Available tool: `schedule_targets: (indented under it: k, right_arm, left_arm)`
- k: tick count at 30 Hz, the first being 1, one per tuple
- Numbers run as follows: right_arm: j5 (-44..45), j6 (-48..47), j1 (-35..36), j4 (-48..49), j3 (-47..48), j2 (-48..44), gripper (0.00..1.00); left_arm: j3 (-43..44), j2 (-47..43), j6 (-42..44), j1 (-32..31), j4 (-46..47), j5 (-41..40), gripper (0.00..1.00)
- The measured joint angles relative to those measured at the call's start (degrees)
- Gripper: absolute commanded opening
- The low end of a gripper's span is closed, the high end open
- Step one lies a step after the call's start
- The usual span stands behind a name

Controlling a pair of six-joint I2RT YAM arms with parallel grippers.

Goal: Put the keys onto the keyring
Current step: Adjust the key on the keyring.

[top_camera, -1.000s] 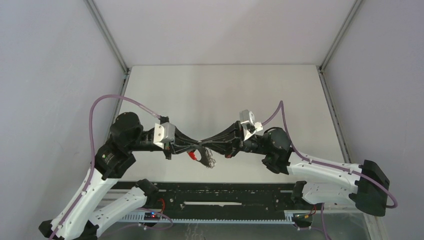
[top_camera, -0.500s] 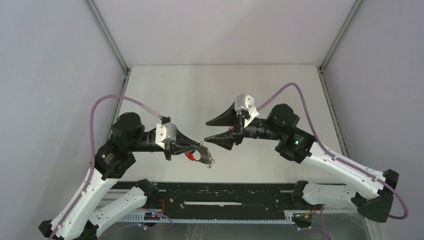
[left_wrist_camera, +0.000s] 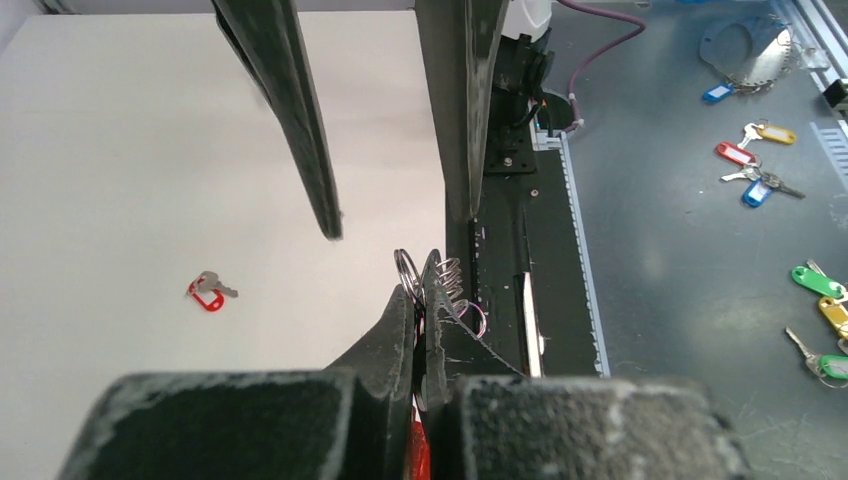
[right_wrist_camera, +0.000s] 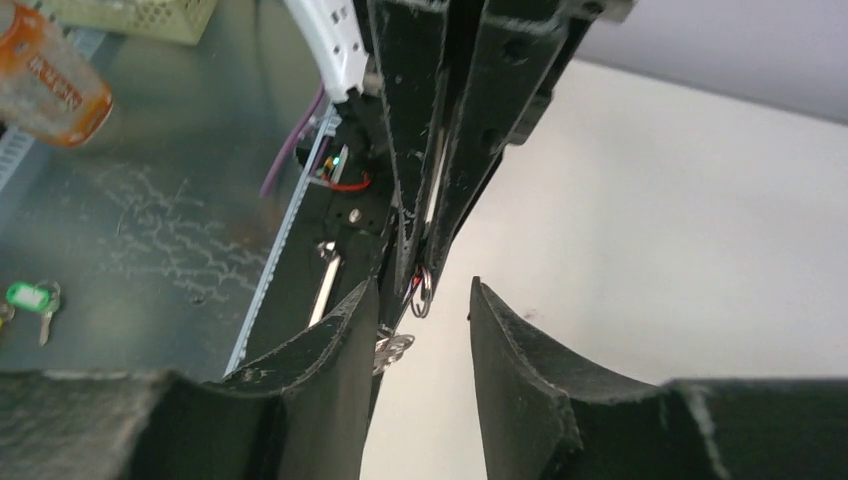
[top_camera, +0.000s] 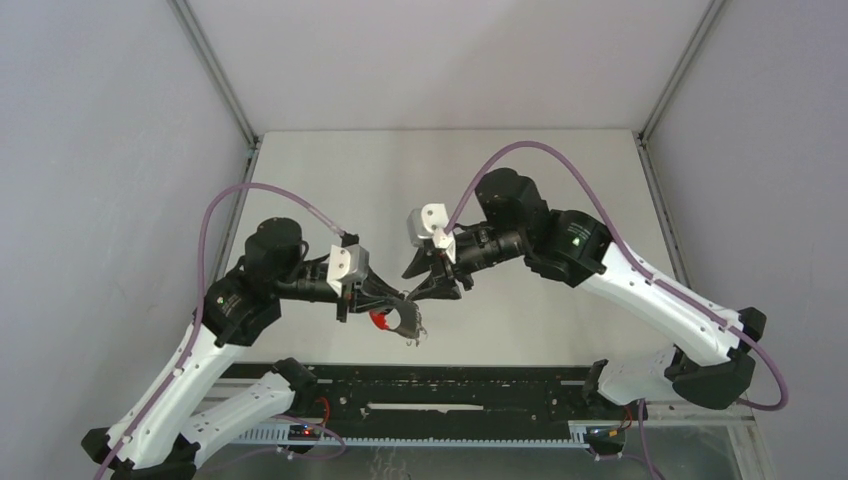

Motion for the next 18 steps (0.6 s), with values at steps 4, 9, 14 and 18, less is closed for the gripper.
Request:
schedule_targets:
  k: [4,9,14,18]
  right_arm:
    - [0.0,-3.06,1.09,-4.76,0.85,2.08,0.45]
    - [0.0,-4.83,1.31,-6.99,1.11,2.51,0.43]
    - [-0.02,-5.46,1.73,-7.23,2.64,3.19,0.43]
    - [-0.33,-5.44,2.05,-7.08,2.67,3.65,0.36]
  left_arm:
    - [0.44,0.02,0.87,0.0,-1.11,1.25,0.0]
    - [1.18,-0.04,1.86,0.0,-1.64,2.36,0.0]
    - [1.18,-0.04,2.67,0.0,-1.77,2.84,0.0]
    - [1.18,-0.04,2.78,0.0,-1.77,2.93,0.0]
